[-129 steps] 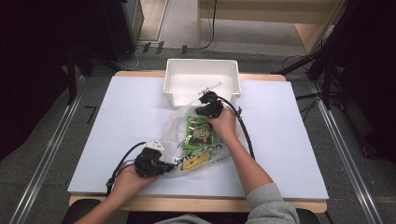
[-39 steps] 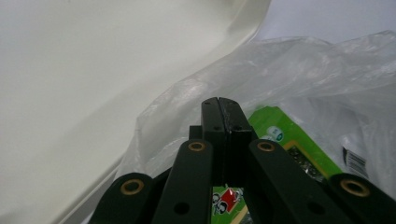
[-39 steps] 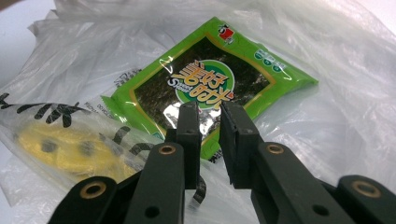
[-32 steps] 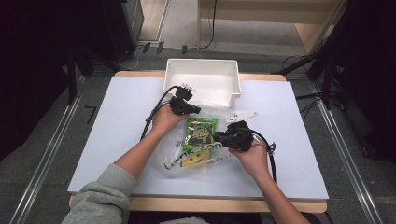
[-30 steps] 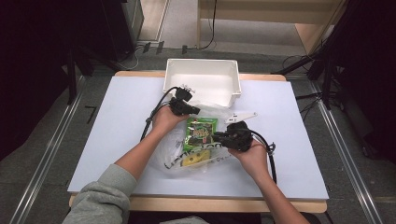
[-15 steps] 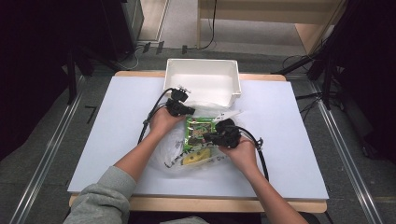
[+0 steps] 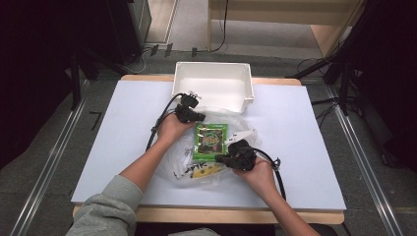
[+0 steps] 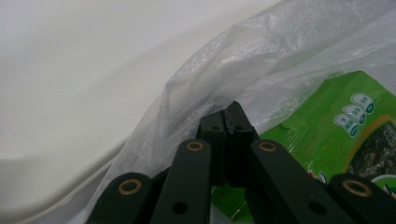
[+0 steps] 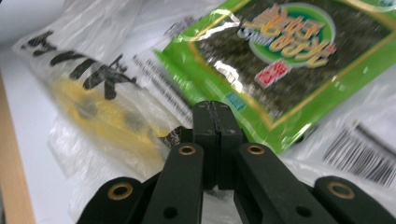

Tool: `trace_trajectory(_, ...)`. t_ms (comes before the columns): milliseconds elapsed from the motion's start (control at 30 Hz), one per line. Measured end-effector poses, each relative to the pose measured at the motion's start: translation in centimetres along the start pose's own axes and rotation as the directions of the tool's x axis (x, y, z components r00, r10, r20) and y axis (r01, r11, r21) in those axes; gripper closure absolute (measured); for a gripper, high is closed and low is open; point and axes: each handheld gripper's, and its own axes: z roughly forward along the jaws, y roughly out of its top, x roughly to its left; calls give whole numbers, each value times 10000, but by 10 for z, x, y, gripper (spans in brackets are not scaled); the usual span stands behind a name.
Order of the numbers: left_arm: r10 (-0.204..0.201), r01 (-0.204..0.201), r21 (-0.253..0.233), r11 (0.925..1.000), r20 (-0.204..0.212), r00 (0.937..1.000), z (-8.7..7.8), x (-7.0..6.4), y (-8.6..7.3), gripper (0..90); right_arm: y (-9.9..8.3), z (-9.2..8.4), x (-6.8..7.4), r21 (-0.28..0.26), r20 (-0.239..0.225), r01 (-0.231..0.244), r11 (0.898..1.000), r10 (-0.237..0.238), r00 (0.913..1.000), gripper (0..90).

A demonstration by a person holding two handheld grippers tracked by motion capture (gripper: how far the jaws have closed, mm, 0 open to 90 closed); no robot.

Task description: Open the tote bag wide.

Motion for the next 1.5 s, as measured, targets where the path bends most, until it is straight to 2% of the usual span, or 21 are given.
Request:
trace_trajectory(200, 50, -50, 59, 10000, -38, 10000, 0, -1, 1, 900, -16, -2, 7, 361, -44, 99, 9993, -97, 9999, 900)
trace_trajectory(367, 139, -138, 86, 9999, -97, 9999, 0, -1, 1, 900, -26, -3, 9, 605, -19, -6, 9982, 8, 10000, 900)
trace_trajectory(467, 145, -145, 84, 9999, -111, 9998, 0, -1, 1, 900, -33, -5, 9, 614, 10, 36, 9981, -36, 10000, 900)
trace_trajectory(700, 153, -152, 85, 9998, -131, 9998, 0, -1, 1, 900, -48, -11, 10, 230, 2, -16, 9997, 16, 10000, 900)
trace_trajectory(900, 102, -102, 4, 9999, -234, 9997, 0, 0, 1, 900, -56, -16, 16, 258, -48, 112, 9996, -111, 9999, 900)
trace_trajectory(967, 36, -36, 2, 10000, -192, 9998, 0, 0, 1, 900, -57, -17, 18, 257, 70, 241, 9994, -243, 9997, 900)
trace_trajectory(1100, -32, 33, 19, 10000, -11, 10000, 0, -2, 3, 888, -52, -15, 17, 254, 361, 207, 9995, -216, 9991, 899)
trace_trajectory(1267, 220, -218, -138, 9997, 155, 9996, -2, -7, 5, 863, -48, -13, 16, 239, 427, 117, 9996, -127, 9990, 880)
trace_trajectory(1433, 48, -18, -545, 9985, 547, 9985, -13, -9, 8, 804, -43, -20, 14, -234, 406, 0, 9997, 9, 9992, 828)
trace_trajectory(1500, 189, -144, -656, 9977, 688, 9975, -20, -11, 10, 762, -41, -23, 13, -363, 439, -23, 9993, 39, 9990, 807)
